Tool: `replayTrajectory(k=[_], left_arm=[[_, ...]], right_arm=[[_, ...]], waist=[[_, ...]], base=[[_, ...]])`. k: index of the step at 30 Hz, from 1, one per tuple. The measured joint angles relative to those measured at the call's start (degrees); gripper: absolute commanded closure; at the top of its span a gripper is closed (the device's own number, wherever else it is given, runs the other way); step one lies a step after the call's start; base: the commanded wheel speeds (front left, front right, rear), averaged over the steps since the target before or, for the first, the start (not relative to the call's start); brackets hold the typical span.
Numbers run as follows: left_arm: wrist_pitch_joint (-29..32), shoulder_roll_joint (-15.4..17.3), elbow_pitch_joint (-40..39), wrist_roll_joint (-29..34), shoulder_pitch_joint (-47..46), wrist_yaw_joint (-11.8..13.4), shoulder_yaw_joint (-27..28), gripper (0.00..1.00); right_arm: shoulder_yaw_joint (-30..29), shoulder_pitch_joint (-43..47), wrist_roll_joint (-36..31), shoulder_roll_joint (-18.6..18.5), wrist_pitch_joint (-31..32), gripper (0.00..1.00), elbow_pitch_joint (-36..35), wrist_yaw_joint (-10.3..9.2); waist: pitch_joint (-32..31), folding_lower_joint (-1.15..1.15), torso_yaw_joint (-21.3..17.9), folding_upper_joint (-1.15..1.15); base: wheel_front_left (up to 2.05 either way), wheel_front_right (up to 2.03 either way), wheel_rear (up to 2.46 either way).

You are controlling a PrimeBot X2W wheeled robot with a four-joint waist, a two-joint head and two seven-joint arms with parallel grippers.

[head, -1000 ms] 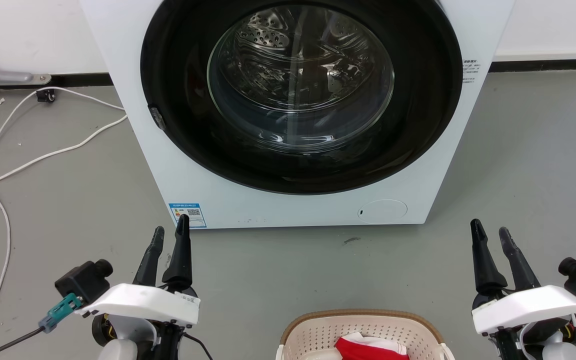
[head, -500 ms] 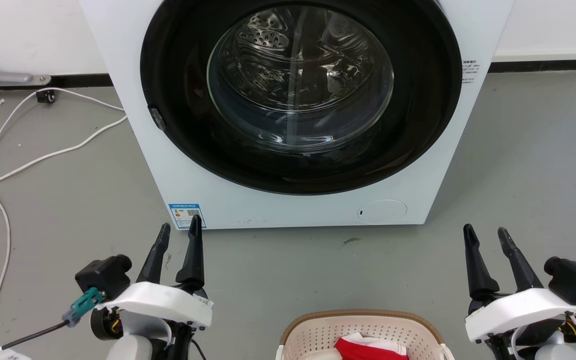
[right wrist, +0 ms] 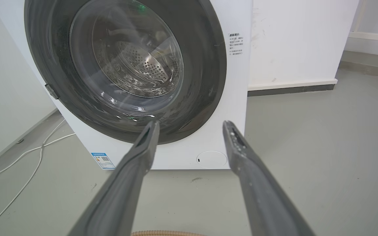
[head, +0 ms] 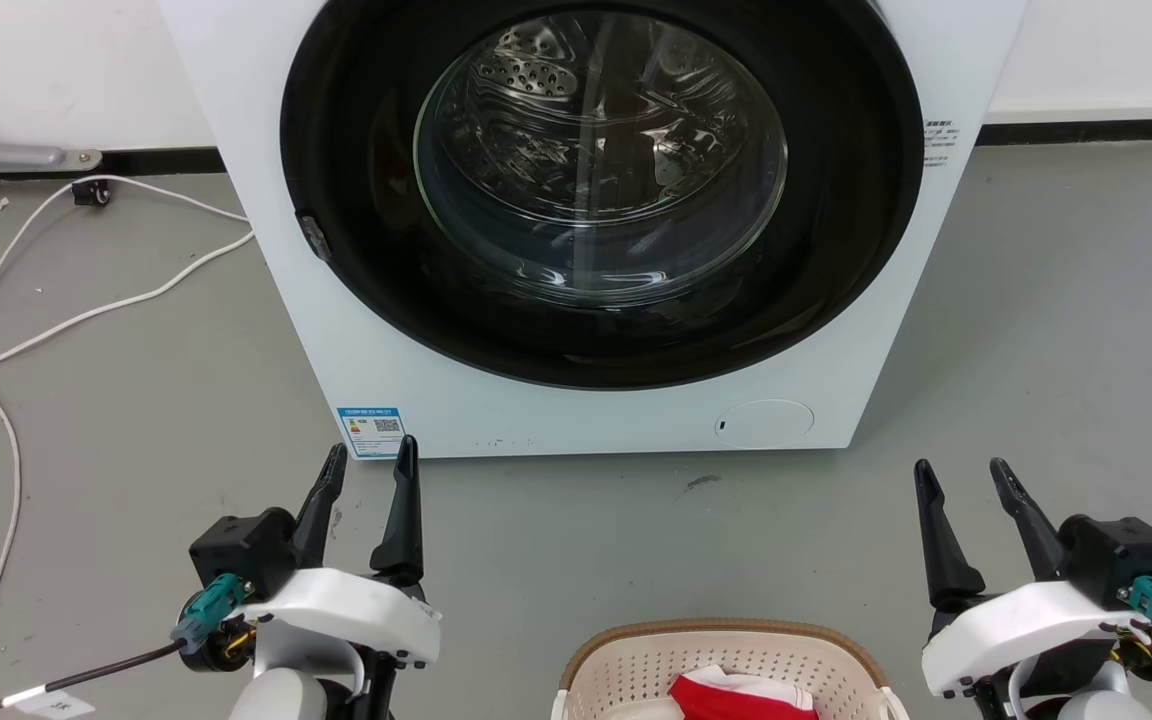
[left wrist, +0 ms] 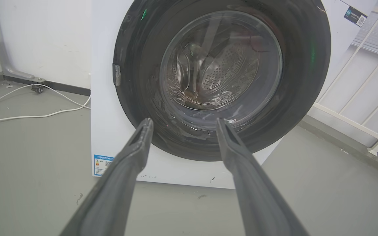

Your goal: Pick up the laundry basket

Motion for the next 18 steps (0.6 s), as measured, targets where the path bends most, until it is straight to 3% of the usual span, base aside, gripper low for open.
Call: replayTrajectory(k=[18], left_arm=[[-2.07,-0.01,1.34,9.04,-0.40,0.99,-0.49,0.00]], right_arm=[[-0.23,0.27,-7.39,0.00,0.00,0.00,-0.10,0.00]], waist=[[-0.01,0.00,0.04,0.00]], base=[[0.00,0.00,0.00]])
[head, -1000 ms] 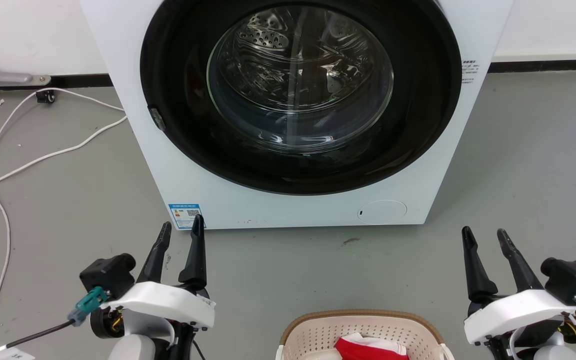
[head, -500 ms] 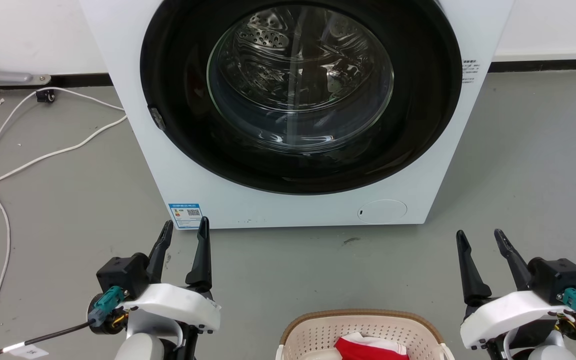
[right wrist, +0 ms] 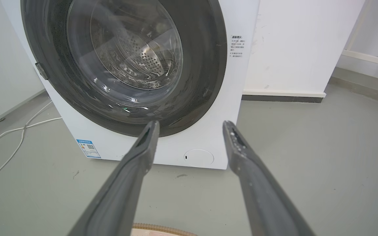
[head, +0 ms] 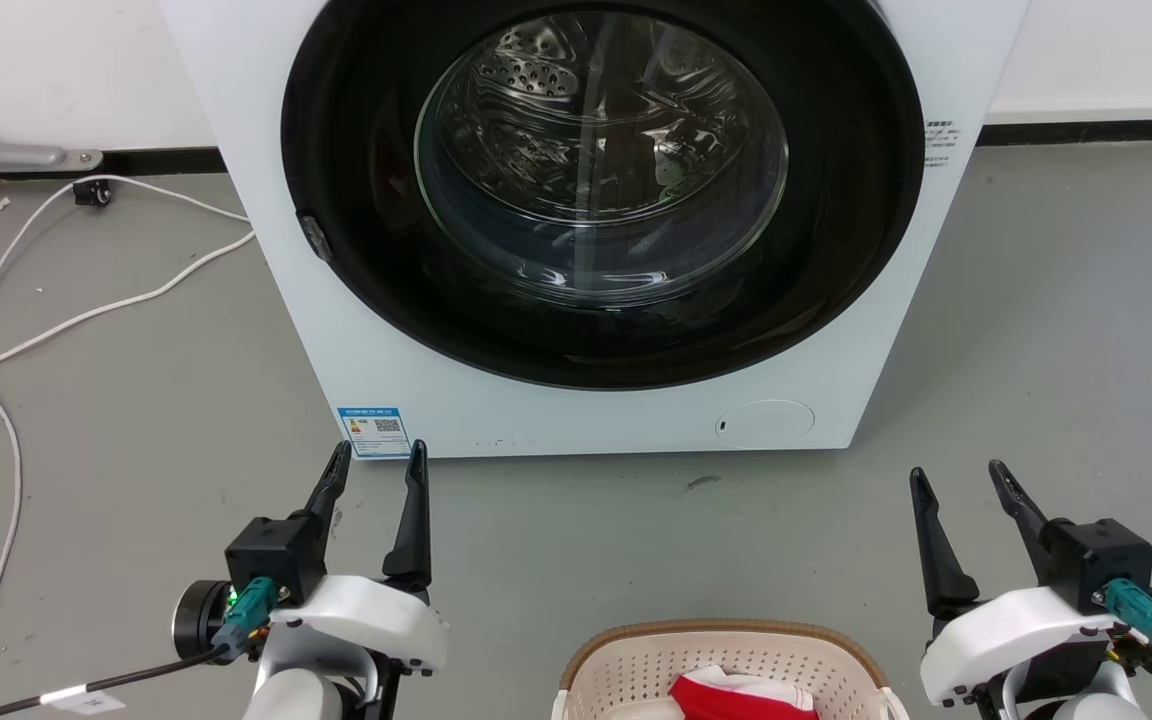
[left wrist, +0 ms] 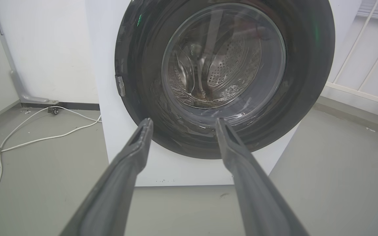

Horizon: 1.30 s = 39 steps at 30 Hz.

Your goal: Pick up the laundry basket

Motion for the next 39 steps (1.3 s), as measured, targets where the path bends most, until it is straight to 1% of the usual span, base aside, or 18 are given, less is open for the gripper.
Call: replayTrajectory(k=[19,39], left_arm=[[-1.86,0.00,0.93,6.21,-0.03,1.21,-0.69,0.00],[-1.97,0.01,1.74,4.90,-0.26,1.45,-0.93,0.00]], right_arm=[[-0.56,0.46,-5.44,0.01,-1.78,0.00,0.32,0.00],[-1.08,0.25,-4.34,0.01,-2.03,0.00,1.45,0.00]], waist=[[0.32,0.00,0.06,0.00],[1.11,0.00,0.20,0.00]], base=[[0.00,0.00,0.00],[0.00,0.00,0.00]])
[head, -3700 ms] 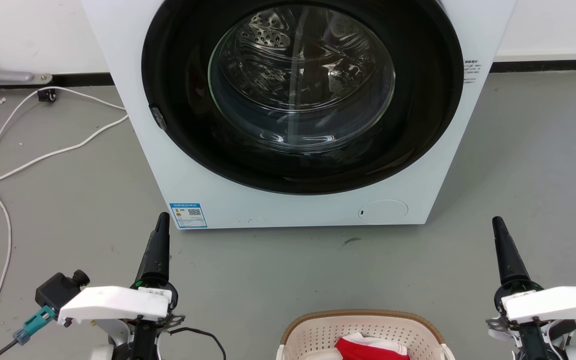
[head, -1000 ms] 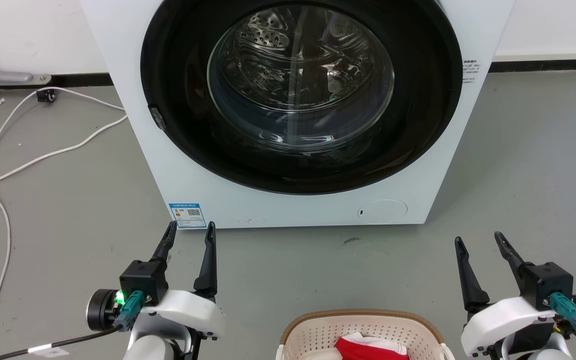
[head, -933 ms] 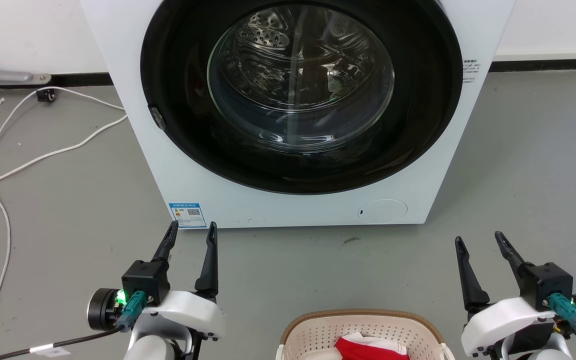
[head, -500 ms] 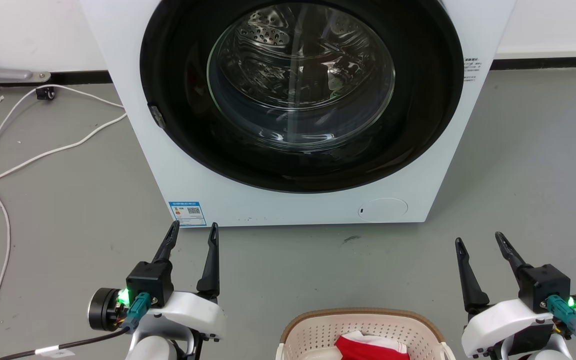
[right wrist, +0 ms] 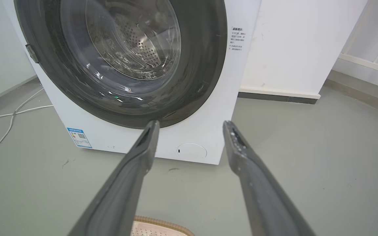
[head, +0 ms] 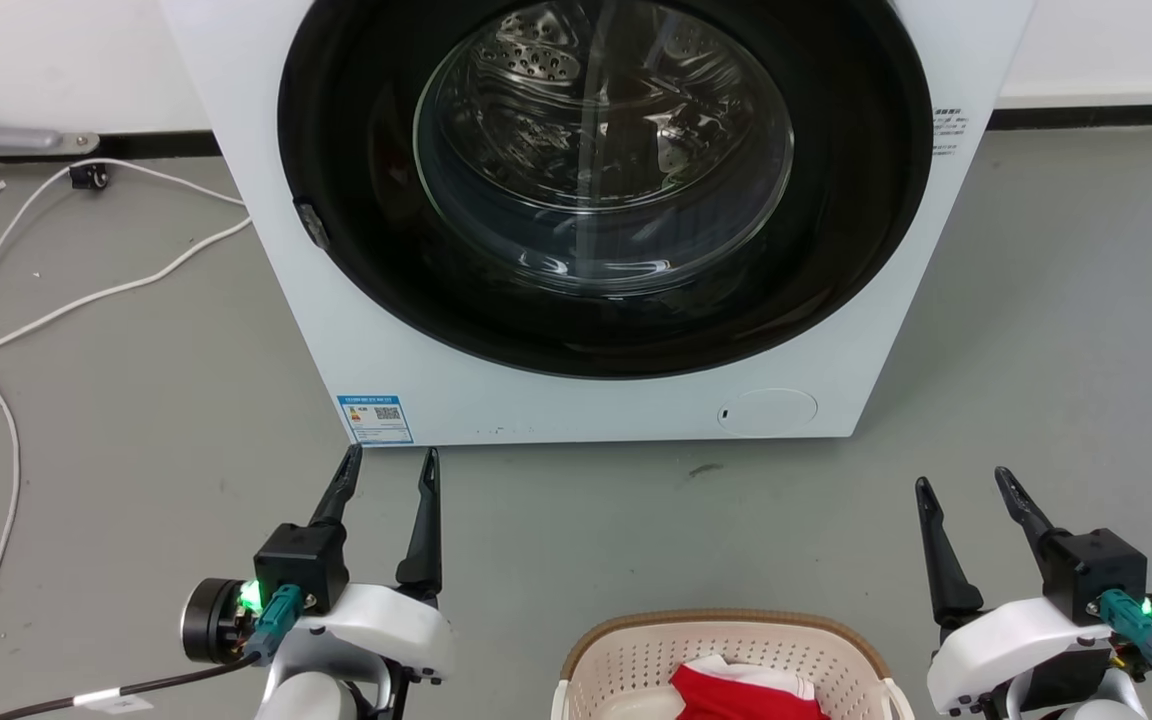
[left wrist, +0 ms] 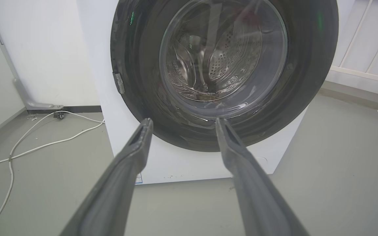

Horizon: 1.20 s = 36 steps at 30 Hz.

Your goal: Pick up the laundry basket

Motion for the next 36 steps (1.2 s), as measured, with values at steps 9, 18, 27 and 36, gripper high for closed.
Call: replayTrajectory(k=[9,18,27,36], left_arm=[[-0.01,-0.01,3.00,-1.79,-0.70,0.77,-2.65,0.00],[-0.01,-0.01,8.11,-5.05,-2.03,1.98,-6.44,0.00],[-0.01,-0.03,17.30,-8.70,-6.34,2.01,-11.74,0.00],[0.73,-0.02,28.86,-13.43,-11.16,1.15,-16.74,0.00]], right_arm=[[-2.15,-0.55,0.83,0.01,0.21,0.00,2.50,0.00],[-3.31,-2.26,2.20,0.03,-0.53,0.00,7.92,0.00],[-3.12,-5.42,3.58,0.04,-1.01,0.00,16.13,0.00],[-2.55,-9.61,4.17,0.07,-1.03,0.00,26.43,0.00]], waist=[[2.82,0.00,-0.24,0.00],[7.39,0.00,-1.27,0.00],[12.72,0.00,-2.46,0.00],[17.08,0.01,-3.98,0.00]], base=[[0.00,0.00,0.00],[0.00,0.00,0.00],[0.00,0.00,0.00],[0.00,0.00,0.00]])
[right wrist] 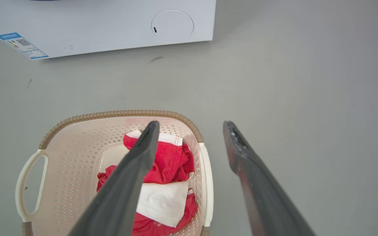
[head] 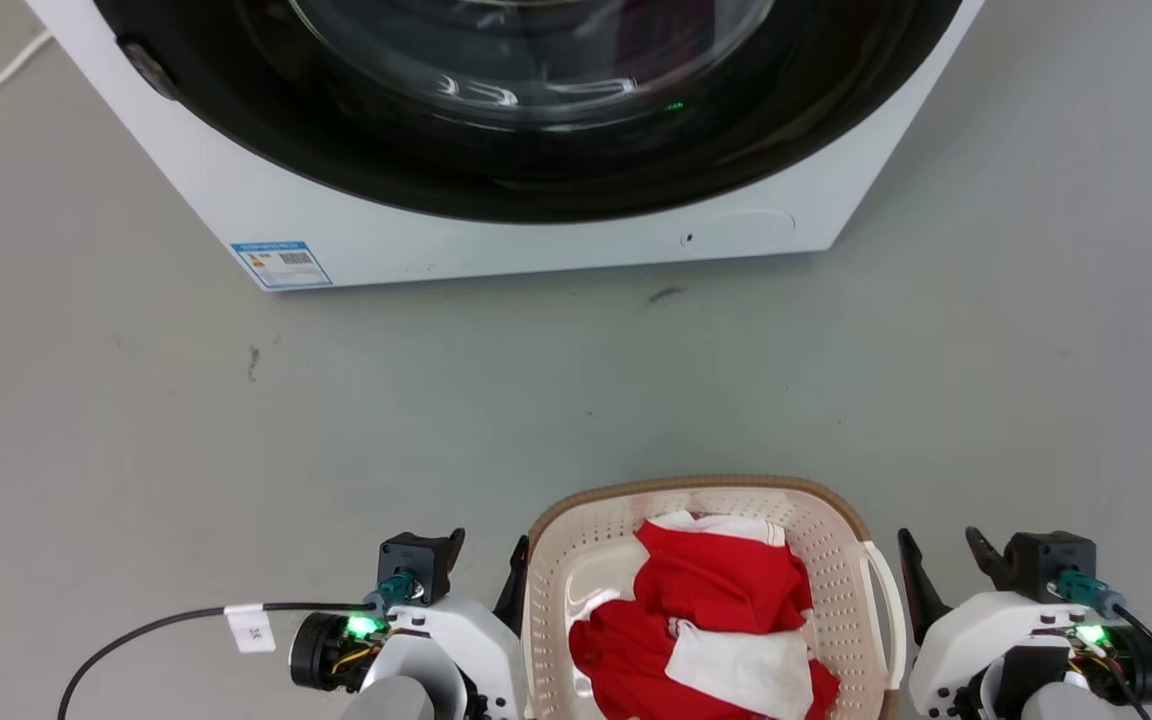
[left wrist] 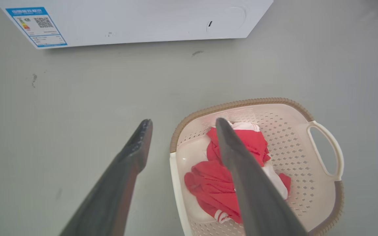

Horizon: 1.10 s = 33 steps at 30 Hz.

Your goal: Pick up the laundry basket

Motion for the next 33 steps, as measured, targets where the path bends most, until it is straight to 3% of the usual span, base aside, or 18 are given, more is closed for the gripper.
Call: replayTrajectory(k=[14,23,33], left_arm=[[5.60,-0.01,12.50,-8.25,-8.27,-0.09,-7.60,0.00],[8.69,-0.01,17.28,-13.06,-13.72,1.13,-11.09,0.00],[10.73,0.00,22.21,-15.86,-19.52,1.88,-12.95,0.00]], right_arm=[[1.88,-10.76,1.89,0.01,1.13,0.00,19.18,0.00],[1.71,-19.39,1.89,0.01,1.21,0.00,30.07,0.00],[3.70,-26.45,3.54,0.01,1.16,0.00,36.98,0.01]], waist=[[7.27,0.00,-1.66,0.00],[13.20,0.00,-2.73,0.00],[19.45,0.00,-3.83,0.00]], base=[[0.00,0.00,0.00],[0.00,0.00,0.00],[0.00,0.00,0.00]])
